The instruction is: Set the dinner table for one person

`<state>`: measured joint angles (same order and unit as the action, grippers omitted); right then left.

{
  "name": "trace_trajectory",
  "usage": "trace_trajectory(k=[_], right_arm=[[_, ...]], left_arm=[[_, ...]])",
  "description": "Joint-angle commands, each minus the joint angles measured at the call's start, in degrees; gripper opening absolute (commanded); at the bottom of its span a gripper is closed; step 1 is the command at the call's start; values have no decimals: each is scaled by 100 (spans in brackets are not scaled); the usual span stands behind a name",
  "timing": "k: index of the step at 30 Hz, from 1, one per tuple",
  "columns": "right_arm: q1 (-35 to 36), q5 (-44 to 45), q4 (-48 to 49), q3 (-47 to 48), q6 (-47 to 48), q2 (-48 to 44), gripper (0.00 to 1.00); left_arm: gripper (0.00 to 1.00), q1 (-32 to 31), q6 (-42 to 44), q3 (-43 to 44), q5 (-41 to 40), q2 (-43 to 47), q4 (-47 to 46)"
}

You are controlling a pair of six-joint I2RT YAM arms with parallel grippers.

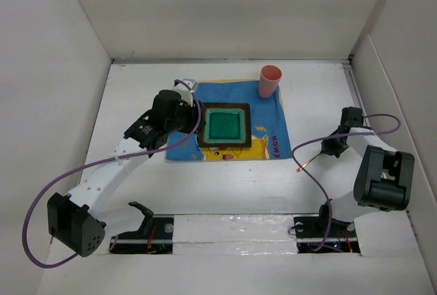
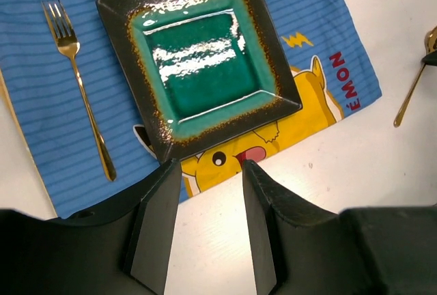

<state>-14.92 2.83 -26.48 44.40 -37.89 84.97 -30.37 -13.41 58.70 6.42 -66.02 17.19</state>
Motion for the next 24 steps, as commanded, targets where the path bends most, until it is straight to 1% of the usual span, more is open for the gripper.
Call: trace_trajectory(k=[1, 4, 6, 9, 10, 11, 12, 13, 15, 16, 18, 19, 21, 23, 24], right_arm=[[102, 130, -111, 104, -34, 143, 0], [156, 270, -270, 288, -35, -251, 0], [304, 323, -375, 647, 18, -645, 0], [577, 341, -402, 1385, 255, -946, 0], [830, 254, -384, 1587, 421, -1043, 0], [963, 166, -367, 1754, 510, -1035, 0], [1095, 104, -523, 2121, 571, -1000, 0], [1401, -36, -586, 2264, 685, -852, 0], [1762, -238, -630, 2493, 791, -649, 0], [1930, -813, -587, 2529, 888, -526, 0], [2640, -1273, -473, 2756, 1159, 8, 0], [2791, -1276, -472, 2758, 1161, 11, 0], [3046, -1303, -524, 2959, 1414, 458, 0], [3187, -1329, -726, 3389, 1556, 948, 0], [3266, -1381, -805, 3487, 1704, 1064, 0]], left_arm=[[38, 5, 102, -121, -105, 212, -67], [38, 5, 102, -148, -176, 177, -84], [38, 5, 102, -122, -150, 133, -111], [38, 5, 93, -61, -9, -77, -120], [38, 5, 75, -34, 17, -147, -119], [38, 5, 49, -8, 35, -270, -128], [38, 5, 23, 10, 96, -315, -180], [38, 5, 5, 10, 123, -359, -198], [38, 5, -56, 45, 132, -482, -268], [38, 5, -74, 63, 123, -517, -286], [38, 5, -170, 159, 19, -648, -260], [38, 5, -171, 160, 18, -649, -260], [38, 5, -180, 247, -9, -684, -251], [38, 5, -180, 317, -52, -684, -225], [38, 5, -188, 318, -79, -684, -216]])
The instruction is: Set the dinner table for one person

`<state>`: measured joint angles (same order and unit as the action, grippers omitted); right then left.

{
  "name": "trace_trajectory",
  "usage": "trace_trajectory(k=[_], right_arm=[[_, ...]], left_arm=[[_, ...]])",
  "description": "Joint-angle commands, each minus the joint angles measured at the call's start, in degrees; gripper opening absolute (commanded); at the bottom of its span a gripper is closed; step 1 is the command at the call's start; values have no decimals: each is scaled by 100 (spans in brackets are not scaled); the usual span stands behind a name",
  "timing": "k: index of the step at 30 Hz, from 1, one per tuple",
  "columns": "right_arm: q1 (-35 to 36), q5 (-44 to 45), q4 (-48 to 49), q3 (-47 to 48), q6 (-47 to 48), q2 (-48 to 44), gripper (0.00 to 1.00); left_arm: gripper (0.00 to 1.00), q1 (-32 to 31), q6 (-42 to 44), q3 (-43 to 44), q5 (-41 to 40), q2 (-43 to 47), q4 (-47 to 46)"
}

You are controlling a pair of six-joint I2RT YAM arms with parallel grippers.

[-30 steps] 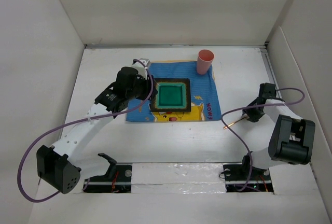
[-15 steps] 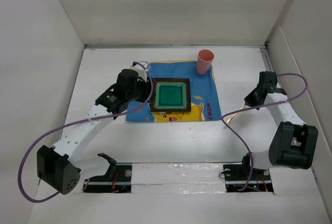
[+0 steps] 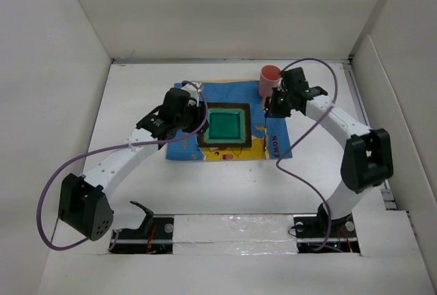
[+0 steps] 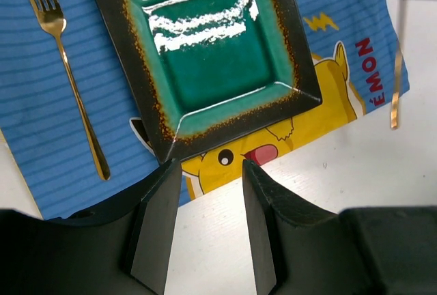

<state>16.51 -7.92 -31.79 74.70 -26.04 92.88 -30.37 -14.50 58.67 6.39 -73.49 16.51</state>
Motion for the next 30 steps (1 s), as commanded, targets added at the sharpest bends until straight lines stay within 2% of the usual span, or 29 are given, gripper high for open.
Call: trace_trajectory(k=[1, 13, 23, 26, 29, 30], right_arm=[[124, -515, -301, 597, 591, 414, 0], [115, -254, -108, 1152, 548, 1838, 0], [115, 493, 410, 1056, 170, 2164, 0], [115, 590, 516, 1047, 108, 2173, 5], [256, 922, 665, 951, 73, 2050, 18], [317, 1020, 700, 907, 73, 1945, 26]], left_arm=[[38, 5, -96, 337, -103, 81, -131], [38, 5, -211, 223, -340, 265, -17], [38, 5, -211, 223, -507, 265, 28], [38, 5, -193, 284, -507, 222, 45], [37, 5, -202, 355, -516, 143, 63], [37, 5, -202, 355, -525, 134, 71]])
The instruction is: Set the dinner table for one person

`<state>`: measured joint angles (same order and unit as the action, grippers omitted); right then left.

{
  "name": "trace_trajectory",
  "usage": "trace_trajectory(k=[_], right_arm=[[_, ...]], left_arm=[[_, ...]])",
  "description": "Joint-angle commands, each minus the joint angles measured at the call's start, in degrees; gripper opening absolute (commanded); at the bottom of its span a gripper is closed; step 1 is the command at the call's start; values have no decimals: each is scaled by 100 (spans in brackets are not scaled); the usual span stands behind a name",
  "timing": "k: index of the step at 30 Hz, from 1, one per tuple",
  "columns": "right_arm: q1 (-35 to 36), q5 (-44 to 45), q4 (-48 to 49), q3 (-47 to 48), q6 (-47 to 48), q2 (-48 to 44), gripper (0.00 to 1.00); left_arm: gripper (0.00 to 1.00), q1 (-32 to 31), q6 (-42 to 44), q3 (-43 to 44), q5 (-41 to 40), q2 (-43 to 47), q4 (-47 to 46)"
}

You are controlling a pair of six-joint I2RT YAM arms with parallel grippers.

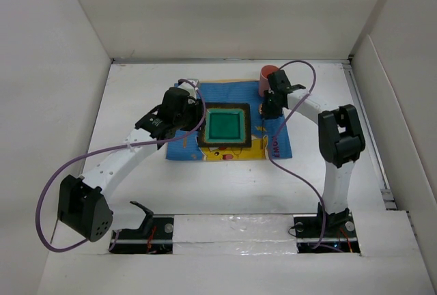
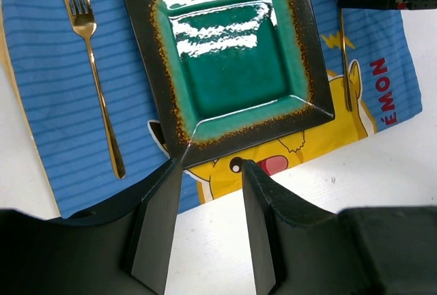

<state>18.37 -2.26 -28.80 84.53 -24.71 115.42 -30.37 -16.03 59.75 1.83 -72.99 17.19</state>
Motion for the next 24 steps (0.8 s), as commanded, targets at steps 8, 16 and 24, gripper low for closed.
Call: trace_trajectory(k=[8, 16, 24], right_arm=[[299, 622, 471, -542, -104, -1159, 54], [474, 369, 287, -1062, -87, -3146, 0], [264, 1060, 708, -139, 142, -5308, 29]], left_arm=[[38, 5, -128, 590, -347, 57, 30], [38, 128, -479, 1390, -543, 127, 91], [38, 233, -471, 3367, -2253, 302, 671]])
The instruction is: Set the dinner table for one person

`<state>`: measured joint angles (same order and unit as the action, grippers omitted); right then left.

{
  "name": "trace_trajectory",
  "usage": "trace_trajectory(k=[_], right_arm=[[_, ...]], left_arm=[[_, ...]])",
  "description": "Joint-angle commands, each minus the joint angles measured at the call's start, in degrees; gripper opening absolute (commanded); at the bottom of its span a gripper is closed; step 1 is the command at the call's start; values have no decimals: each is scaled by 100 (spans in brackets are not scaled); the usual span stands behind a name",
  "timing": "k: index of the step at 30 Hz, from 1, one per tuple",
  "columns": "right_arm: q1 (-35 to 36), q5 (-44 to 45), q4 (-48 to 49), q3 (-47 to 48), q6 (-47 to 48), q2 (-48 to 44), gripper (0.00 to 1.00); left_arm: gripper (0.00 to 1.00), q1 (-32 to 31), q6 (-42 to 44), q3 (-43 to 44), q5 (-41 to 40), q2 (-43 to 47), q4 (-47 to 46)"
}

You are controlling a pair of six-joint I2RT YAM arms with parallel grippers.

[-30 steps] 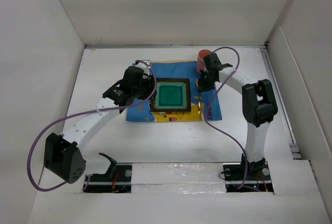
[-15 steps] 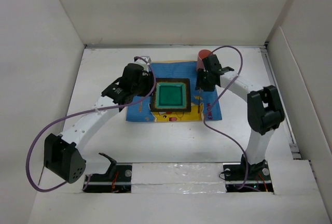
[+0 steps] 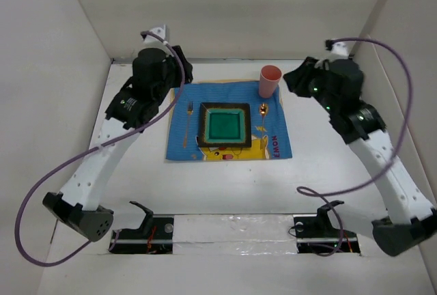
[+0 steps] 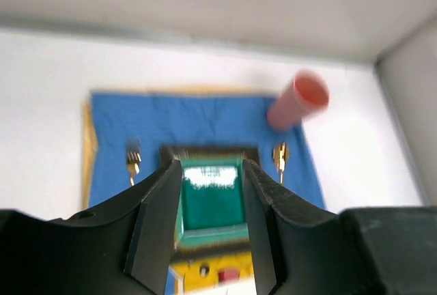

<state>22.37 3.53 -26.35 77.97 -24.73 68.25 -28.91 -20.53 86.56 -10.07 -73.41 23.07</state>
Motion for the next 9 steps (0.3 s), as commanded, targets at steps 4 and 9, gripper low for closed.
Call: trace_trajectory(k=[4, 9], right_arm=[[-636, 860, 561, 596, -49, -1199, 60], [-848, 456, 324, 122, -453, -1147, 75]], left_arm=[[38, 87, 242, 608, -2472, 871, -56], [38, 87, 252, -447, -2431, 1434, -304]])
